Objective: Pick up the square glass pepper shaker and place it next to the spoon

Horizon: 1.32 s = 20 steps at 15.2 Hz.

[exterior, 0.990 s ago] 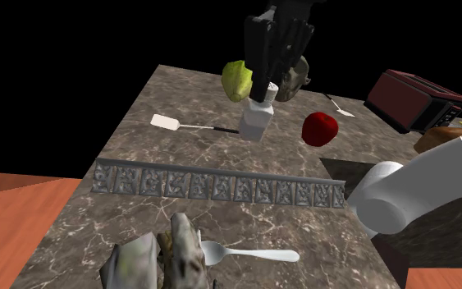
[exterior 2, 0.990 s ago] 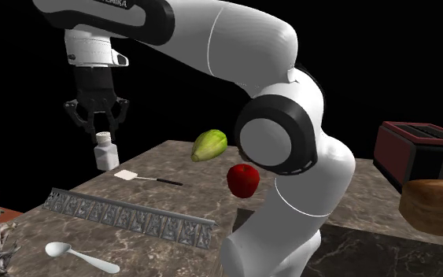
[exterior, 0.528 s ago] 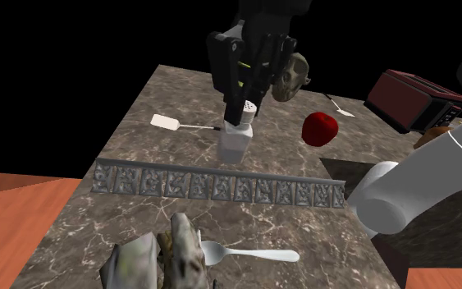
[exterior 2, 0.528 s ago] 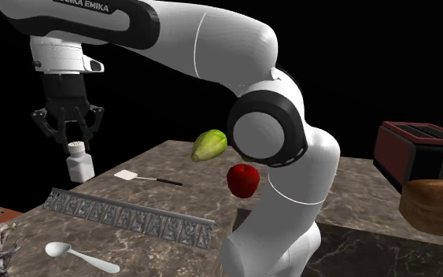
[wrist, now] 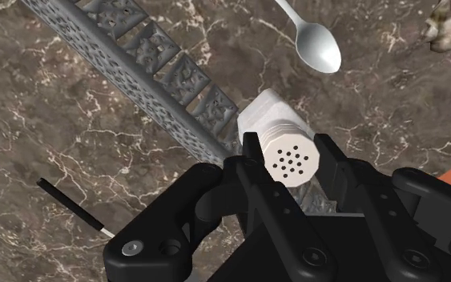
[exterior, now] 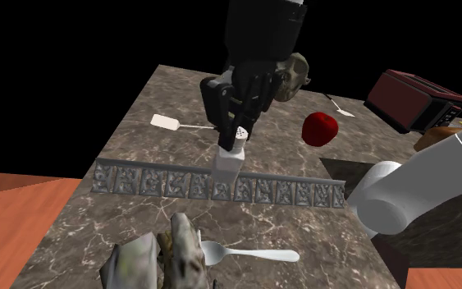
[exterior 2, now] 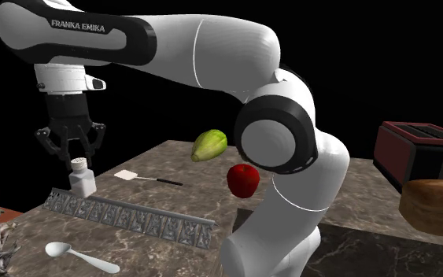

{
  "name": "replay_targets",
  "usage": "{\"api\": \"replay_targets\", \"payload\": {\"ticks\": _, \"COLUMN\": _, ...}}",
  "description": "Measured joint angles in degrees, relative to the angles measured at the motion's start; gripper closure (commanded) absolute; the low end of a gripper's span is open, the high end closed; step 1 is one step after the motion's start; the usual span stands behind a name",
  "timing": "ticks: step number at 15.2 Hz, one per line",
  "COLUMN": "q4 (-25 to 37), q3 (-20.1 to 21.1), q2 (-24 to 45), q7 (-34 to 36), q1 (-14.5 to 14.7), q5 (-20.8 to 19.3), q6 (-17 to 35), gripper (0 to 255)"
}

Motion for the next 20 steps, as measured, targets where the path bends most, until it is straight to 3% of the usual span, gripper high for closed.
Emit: {"api": "replay_targets", "payload": {"ticks": 20, "q4": -17.4, "q3": 0.4, "q2": -4.4, "q7": -2.5, "q1": 1.7, "q5": 2.9, "q6": 13.5, "gripper": 255}}
